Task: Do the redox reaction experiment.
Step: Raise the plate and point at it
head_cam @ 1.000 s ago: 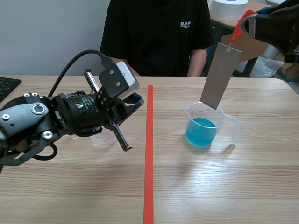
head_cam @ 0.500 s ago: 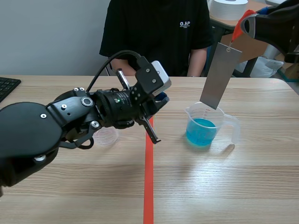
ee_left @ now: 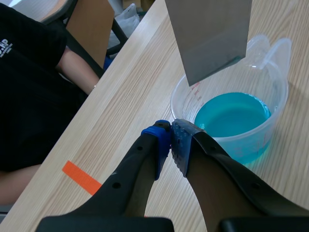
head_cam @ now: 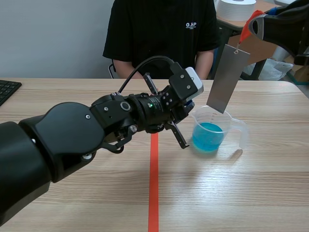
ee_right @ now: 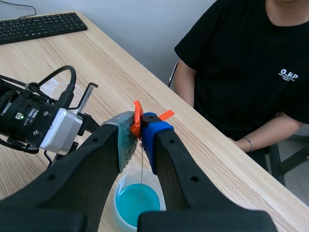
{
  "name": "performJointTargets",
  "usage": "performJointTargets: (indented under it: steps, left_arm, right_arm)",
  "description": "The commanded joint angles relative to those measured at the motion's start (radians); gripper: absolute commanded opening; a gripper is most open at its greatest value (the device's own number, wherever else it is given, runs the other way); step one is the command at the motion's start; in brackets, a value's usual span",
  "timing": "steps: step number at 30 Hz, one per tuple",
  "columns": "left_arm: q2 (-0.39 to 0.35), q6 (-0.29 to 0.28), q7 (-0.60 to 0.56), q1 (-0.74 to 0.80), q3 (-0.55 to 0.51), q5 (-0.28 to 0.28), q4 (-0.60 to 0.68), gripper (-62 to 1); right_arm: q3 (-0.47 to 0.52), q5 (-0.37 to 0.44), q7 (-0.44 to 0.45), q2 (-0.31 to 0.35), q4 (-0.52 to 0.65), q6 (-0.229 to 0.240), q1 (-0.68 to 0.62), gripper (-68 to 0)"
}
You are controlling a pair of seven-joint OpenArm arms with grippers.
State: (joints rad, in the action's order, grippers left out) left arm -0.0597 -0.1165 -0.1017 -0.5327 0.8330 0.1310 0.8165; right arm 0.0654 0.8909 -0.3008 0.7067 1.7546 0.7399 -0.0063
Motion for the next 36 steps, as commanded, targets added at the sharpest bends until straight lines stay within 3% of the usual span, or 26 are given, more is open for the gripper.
performJointTargets:
  steps: [1, 10, 36]
  left_arm:
    - [0.019, 0.001, -0.016, -0.024, -0.001, -0.006, 0.022, -56.3]
    - [0.045, 0.000, -0.016, -0.033, -0.001, 0.024, 0.006, -56.2]
    - [0.048, -0.003, -0.021, -0.033, -0.001, 0.024, 0.000, -56.3]
  right_arm:
    - [0.014, 0.015, 0.014, 0.019, 0.012, 0.006, 0.018, -66.0]
    - [0.014, 0.015, 0.014, 0.019, 0.012, 0.006, 0.018, -66.0]
    - [0.014, 0.015, 0.014, 0.019, 0.012, 0.006, 0.018, -66.0]
